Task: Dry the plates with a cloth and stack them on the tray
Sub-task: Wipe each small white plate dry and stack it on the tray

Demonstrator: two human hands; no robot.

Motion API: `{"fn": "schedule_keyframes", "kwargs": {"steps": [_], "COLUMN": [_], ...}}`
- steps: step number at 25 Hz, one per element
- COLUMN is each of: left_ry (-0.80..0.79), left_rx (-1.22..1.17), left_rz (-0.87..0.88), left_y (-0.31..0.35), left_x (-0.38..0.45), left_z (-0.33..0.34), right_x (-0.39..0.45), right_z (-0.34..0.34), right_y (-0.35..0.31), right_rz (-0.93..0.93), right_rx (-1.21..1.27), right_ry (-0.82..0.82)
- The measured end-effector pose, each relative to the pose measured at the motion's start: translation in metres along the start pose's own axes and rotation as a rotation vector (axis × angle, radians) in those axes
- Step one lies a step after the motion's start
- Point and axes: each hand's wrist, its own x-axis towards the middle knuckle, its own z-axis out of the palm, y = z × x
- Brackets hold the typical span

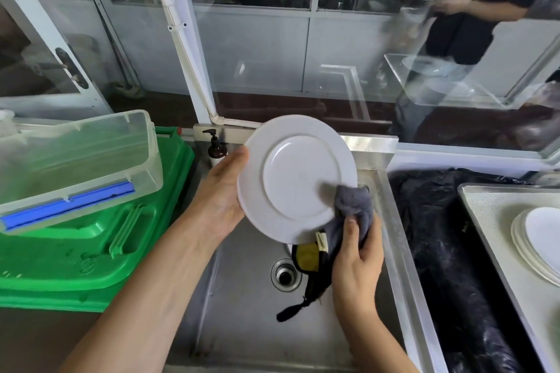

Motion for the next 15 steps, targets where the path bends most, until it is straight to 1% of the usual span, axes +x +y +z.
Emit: {"fn": "schedule_keyframes", "kwargs": {"steps": [5, 8, 10, 13, 15], "left_ry": [-0.077, -0.109, -0.105, -0.104, -0.108], "left_rx": [0.072, 0.114, 0.153, 0.200, 0.223], "left_rz": [0.003, 0.002, -0.006, -0.042, -0.047], "left_y": [0.004, 0.005, 0.006, 0.005, 0.001], "left_x": [-0.001, -0.002, -0.001, -0.004, -0.006], "left_z": [-0.007, -0.011, -0.013, -0.014, -0.013], "right_x": [0.039, 0.056, 0.068, 0.081, 0.085], "right_z": [-0.007, -0.006, -0.007, -0.008, -0.007], "right_y": [-0.008, -0.017, -0.021, -0.028, -0.031], "right_rz": [-0.024, -0.082, -0.135, -0.155, -0.207], "right_rx": [-0.061, -0.104, -0.147, -0.224, -0.280], "right_ry": [0.021, -0.007, -0.046, -0.155, -0.208]}}
